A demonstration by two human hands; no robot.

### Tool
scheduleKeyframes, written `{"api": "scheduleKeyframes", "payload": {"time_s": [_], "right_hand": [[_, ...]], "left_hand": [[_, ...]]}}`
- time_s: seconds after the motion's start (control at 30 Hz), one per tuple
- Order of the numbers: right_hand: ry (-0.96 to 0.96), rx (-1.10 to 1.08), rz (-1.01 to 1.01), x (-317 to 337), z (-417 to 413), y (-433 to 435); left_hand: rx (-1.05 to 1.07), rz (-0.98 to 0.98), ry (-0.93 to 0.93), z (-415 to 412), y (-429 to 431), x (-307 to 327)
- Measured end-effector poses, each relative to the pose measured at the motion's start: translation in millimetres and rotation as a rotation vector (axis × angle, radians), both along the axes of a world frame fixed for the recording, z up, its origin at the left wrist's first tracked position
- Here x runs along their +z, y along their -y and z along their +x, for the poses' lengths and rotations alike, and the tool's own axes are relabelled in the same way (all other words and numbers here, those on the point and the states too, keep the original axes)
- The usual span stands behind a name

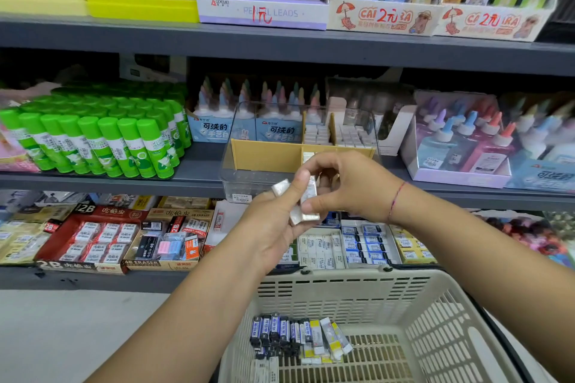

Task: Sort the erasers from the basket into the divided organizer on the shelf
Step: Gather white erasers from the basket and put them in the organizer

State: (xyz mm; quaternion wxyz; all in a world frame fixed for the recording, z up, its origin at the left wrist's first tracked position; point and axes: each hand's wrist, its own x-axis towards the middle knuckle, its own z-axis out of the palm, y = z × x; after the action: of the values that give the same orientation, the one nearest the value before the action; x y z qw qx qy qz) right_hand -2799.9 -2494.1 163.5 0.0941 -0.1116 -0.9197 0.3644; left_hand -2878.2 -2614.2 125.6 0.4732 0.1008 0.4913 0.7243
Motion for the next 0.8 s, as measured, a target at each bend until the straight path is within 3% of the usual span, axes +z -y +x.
{"api": "scheduleKeyframes", "payload": {"time_s": [0.33, 0.5, 0.6, 0.8], "right_hand": [[-0.147, -0.258, -0.266, 20, -1, -33], [0.041, -0.301, -0.262, 29, -11, -59], [0.18, -0.281, -0.151, 32, -19, -65], [0.314, -0.277, 0.281, 27, -39, -62]], "left_hand": [[0.066, 0.142, 0.298, -5, 0, 9], [0.101, 0.076, 0.248, -6, 0, 8], [0.106, 0.025, 0.229, -6, 0, 8], [0.057, -0.057, 0.095, -8, 3, 6]]}}
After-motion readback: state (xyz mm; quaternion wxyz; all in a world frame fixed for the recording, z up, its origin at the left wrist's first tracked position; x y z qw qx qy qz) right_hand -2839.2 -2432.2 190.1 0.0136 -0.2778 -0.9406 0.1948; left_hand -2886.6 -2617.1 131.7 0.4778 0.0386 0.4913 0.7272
